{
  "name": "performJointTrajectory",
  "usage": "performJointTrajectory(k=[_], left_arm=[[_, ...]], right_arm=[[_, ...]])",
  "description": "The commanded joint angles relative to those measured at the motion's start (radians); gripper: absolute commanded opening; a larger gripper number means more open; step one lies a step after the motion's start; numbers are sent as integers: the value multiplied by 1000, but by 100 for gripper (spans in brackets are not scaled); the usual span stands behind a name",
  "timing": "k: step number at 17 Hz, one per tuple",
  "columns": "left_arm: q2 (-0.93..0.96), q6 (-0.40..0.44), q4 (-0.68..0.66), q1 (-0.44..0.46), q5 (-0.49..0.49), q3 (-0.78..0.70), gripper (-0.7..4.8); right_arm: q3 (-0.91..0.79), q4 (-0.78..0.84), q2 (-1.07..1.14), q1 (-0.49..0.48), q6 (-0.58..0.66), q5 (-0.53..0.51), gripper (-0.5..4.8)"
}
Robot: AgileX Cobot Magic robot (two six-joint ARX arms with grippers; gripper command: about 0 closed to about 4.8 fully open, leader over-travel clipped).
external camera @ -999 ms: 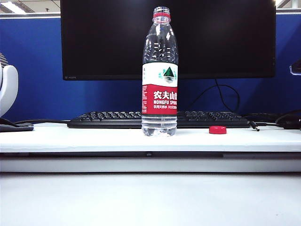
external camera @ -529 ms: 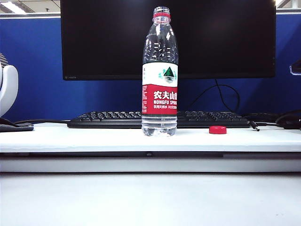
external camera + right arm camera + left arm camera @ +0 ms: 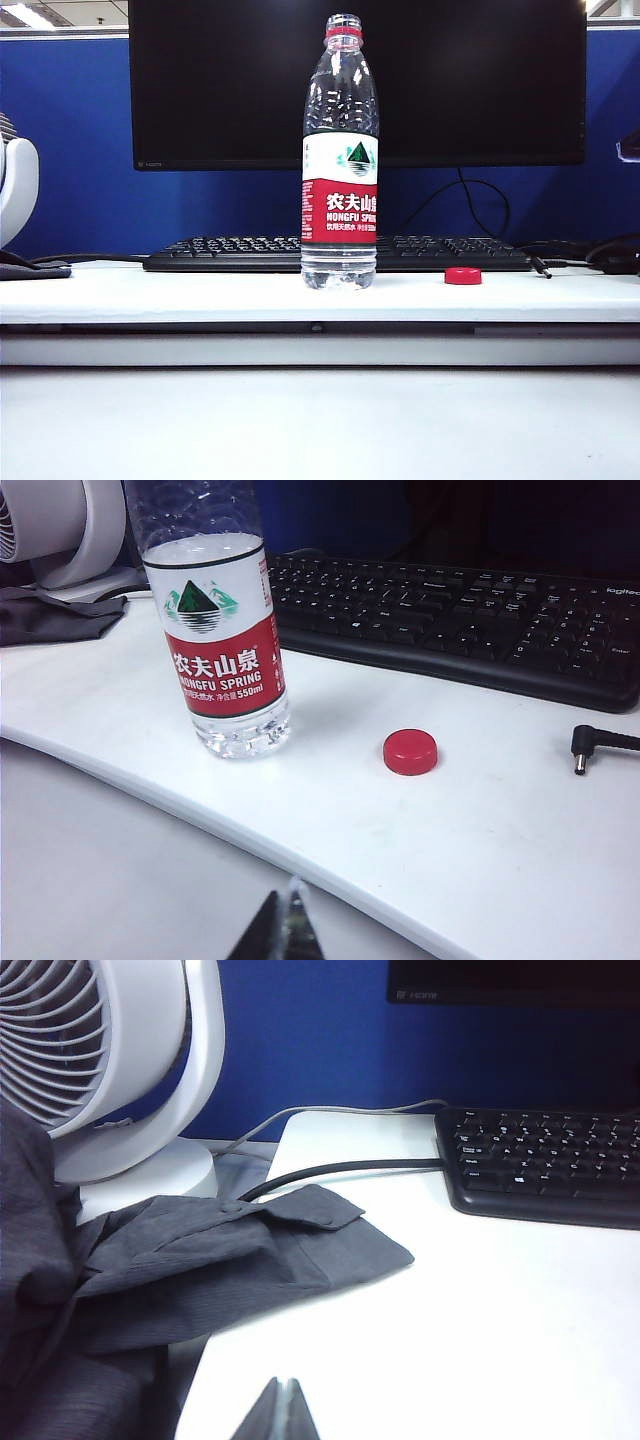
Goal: Unscrew the cap from the plastic bottle on the table.
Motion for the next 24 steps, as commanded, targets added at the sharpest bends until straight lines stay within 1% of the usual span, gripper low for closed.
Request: performJointTrajectory(k=[1, 9, 11, 13, 15, 16, 19, 21, 24], left_arm=[[-2, 8, 19, 1, 4, 1, -5], [-2, 8, 19, 1, 4, 0, -5], [-2, 8, 19, 1, 4, 0, -5], [-2, 8, 18, 1, 4, 0, -5], [-2, 8, 16, 1, 6, 1, -5], [-2, 8, 15, 1, 4, 1, -5], [-2, 8, 12, 1, 5, 1, -5], [-2, 8, 12, 1, 5, 1, -5], [-2, 8, 13, 1, 5, 1, -5]], right_arm=[[3, 12, -1, 0, -2, -1, -4], [3, 12, -1, 0, -2, -1, -4], [3, 12, -1, -16, -8, -1, -4], [3, 13, -1, -64, -26, 7, -4], [-15, 45, -1, -124, -33, 66, -4], [-35, 88, -1, -164, -33, 85, -4], [-94, 188, -1, -272, -3, 82, -4], [-104, 188, -1, -333, 36, 85, -4], [-104, 202, -1, -401, 30, 92, -4]])
